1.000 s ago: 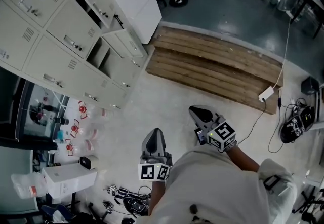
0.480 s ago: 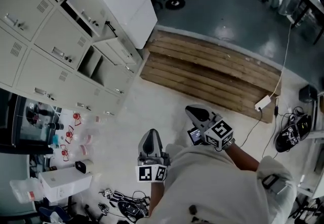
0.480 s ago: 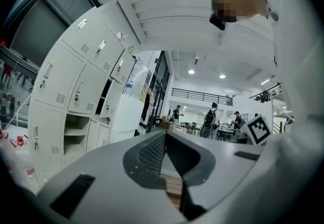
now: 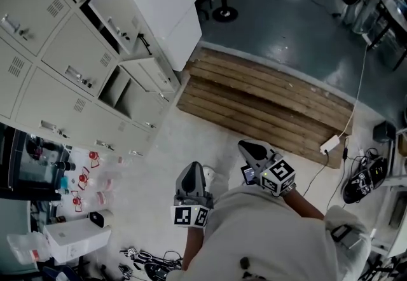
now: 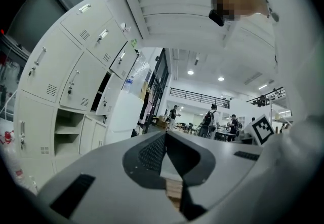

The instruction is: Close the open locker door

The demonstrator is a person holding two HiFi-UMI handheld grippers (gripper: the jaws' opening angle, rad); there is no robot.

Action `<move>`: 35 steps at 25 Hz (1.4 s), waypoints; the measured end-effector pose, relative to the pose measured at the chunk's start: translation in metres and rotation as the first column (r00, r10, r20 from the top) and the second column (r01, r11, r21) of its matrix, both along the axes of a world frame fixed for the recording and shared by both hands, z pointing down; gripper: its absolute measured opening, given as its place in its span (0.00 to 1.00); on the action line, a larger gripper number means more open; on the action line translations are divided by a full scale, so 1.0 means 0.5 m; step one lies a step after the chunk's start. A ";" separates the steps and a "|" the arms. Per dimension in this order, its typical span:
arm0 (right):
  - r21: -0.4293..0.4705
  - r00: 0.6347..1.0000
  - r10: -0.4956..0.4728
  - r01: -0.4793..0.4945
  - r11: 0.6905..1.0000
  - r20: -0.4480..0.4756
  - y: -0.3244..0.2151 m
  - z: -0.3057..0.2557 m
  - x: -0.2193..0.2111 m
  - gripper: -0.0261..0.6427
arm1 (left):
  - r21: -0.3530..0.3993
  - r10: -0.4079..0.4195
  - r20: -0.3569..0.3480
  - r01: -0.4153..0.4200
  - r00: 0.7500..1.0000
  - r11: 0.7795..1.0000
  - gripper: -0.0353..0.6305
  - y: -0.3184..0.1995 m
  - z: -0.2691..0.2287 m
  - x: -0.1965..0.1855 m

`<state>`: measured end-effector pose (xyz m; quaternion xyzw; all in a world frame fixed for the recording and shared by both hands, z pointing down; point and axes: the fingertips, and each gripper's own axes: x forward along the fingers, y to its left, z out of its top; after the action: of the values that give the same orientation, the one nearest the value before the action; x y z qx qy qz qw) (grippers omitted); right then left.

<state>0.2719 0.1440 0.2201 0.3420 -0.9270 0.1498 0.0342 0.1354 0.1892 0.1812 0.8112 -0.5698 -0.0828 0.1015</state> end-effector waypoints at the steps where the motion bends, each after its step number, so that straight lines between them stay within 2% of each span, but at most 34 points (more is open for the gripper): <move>1: 0.003 1.000 0.006 -0.006 1.000 -0.002 -0.020 -0.005 -0.011 0.08 | 0.007 0.012 -0.001 -0.012 1.000 1.000 0.06 -0.023 -0.004 -0.010; 7: 0.056 1.000 0.012 -0.010 0.998 -0.027 -0.135 -0.044 -0.100 0.08 | 0.045 0.061 -0.019 -0.060 0.998 0.997 0.06 -0.150 -0.030 -0.085; 14: 0.046 0.998 0.047 -0.045 0.998 -0.040 -0.211 -0.039 -0.193 0.08 | 0.056 0.093 -0.010 -0.093 0.996 0.994 0.06 -0.229 -0.034 -0.187; 19: 0.057 0.999 0.009 -0.007 0.998 -0.035 -0.246 -0.045 -0.255 0.08 | 0.078 0.024 -0.021 -0.022 0.999 0.997 0.06 -0.259 -0.048 -0.260; 27: 0.037 0.987 -0.151 0.154 0.987 -0.062 -0.294 -0.021 -0.329 0.08 | 0.046 -0.082 -0.029 0.084 0.996 0.995 0.06 -0.286 -0.025 -0.313; 31: 0.032 0.970 -0.232 0.235 0.971 -0.070 -0.344 -0.008 -0.349 0.08 | 0.027 -0.168 -0.025 0.168 0.986 0.985 0.06 -0.313 -0.011 -0.333; 35: 0.043 0.942 -0.330 0.333 0.942 -0.070 -0.421 -0.008 -0.355 0.08 | 0.023 -0.250 -0.008 0.250 0.968 0.968 0.06 -0.368 -0.011 -0.333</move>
<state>0.0942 -0.0667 0.2163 0.1864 -0.9736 0.1061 0.0781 -0.0313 0.0051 0.1755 0.7339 -0.6662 -0.1039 0.0818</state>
